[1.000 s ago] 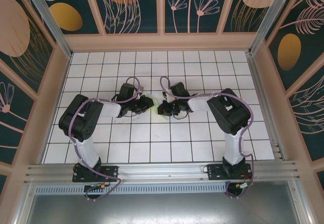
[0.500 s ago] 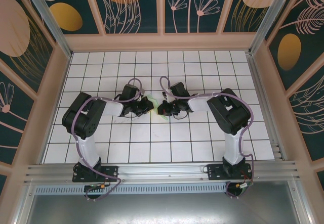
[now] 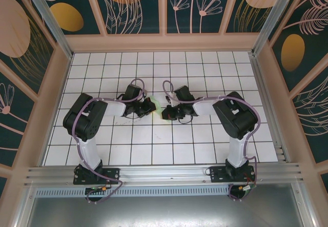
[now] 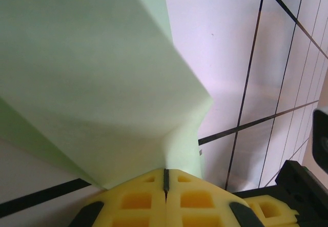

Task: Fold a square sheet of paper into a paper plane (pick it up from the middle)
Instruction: Fold the wing for the fifth time at the center of the table.

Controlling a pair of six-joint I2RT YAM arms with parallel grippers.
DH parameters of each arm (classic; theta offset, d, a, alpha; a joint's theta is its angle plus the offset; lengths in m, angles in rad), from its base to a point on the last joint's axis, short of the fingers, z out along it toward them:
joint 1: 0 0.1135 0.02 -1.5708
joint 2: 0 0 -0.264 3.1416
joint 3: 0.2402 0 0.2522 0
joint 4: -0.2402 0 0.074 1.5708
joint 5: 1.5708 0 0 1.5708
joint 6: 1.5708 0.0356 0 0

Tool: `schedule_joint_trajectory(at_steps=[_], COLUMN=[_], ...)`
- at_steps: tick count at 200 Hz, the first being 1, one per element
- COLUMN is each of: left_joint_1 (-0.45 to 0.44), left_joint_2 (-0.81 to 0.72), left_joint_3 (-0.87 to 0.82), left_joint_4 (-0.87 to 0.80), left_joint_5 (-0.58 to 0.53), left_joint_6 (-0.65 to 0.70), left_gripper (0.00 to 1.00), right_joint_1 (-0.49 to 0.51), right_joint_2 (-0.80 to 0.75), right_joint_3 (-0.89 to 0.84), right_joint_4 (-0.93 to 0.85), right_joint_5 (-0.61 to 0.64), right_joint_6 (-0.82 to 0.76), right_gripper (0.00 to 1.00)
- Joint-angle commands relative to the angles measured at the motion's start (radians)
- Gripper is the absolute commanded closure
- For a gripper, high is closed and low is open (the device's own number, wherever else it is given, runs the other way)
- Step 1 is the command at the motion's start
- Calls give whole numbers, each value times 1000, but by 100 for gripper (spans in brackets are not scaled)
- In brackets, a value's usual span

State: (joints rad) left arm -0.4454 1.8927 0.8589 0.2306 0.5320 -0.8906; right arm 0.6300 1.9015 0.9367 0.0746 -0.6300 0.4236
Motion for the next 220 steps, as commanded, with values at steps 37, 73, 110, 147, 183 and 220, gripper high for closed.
schedule_joint_trajectory(at_steps=[37, 73, 110, 147, 183, 220], left_joint_1=[9, 8, 8, 8, 8, 7], left_joint_2=[71, 68, 52, 43, 32, 18], left_joint_3=[-22, -22, -19, -11, -3, 12], left_joint_4=[-144, -139, -127, -118, -112, -100], left_joint_5=[-179, -172, -150, -128, -105, -75], left_joint_6=[32, 33, 38, 40, 47, 54], left_gripper=[100, 100, 100, 100, 100, 100], right_joint_1=[-3, -11, -10, 5, 5, 4], right_joint_2=[-59, -114, -199, -129, -28, 51], right_joint_3=[-135, -176, -79, 4, 81, 134], right_joint_4=[-155, -166, -152, -66, -40, -85], right_joint_5=[8, 24, 35, 52, 84, 118], right_joint_6=[-37, -37, -16, 23, 34, 17], right_gripper=[97, 98, 98, 98, 100, 100])
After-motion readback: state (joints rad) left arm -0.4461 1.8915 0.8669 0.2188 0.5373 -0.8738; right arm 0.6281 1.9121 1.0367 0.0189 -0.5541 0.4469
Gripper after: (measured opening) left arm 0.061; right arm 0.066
